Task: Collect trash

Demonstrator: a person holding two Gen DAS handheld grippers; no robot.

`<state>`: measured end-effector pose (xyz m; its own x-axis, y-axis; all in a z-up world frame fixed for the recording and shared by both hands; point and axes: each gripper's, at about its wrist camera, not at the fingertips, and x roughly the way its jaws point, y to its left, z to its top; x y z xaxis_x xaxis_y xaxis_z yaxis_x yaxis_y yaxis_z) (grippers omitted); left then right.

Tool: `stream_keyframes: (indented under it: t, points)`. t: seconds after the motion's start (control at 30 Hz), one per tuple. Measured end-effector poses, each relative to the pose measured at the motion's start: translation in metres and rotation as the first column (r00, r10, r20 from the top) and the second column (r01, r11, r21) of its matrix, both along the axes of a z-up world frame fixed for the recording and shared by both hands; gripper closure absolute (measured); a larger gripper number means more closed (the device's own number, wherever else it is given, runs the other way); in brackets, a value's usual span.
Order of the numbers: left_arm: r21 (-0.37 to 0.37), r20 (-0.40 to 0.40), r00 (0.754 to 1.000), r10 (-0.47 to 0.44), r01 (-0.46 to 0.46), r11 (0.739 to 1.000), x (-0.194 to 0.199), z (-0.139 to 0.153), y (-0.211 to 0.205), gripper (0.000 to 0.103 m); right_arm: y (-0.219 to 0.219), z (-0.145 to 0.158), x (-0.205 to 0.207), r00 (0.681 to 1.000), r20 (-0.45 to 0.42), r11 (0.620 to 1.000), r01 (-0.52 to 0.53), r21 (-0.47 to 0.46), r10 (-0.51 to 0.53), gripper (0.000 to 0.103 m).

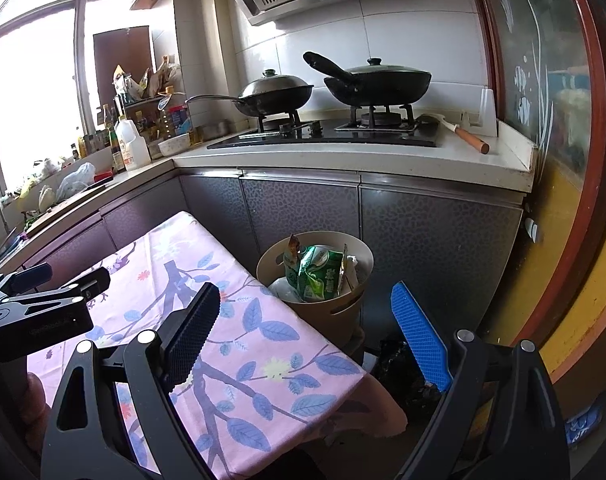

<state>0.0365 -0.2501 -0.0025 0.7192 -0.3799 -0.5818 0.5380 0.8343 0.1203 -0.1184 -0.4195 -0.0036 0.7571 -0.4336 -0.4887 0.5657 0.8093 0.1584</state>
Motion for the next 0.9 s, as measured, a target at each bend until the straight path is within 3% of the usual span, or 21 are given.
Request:
stream_keyframes:
  t: [0.3,0.9]
  points:
    - [0.017,-0.001,0.998,-0.065,0.065,0.998,-0.011,0.001,-0.015,0.004,-0.001,0.001,-0.002,1.000,0.012,1.000,-0.009,0.026,0.009,0.017]
    - [0.038,-0.013,0.997,-0.081,0.082,0.996,-0.011,-0.007,-0.021,0.004,0.002,-0.005,0.001,1.000,0.009,0.998,-0.019,0.057,0.018,0.017]
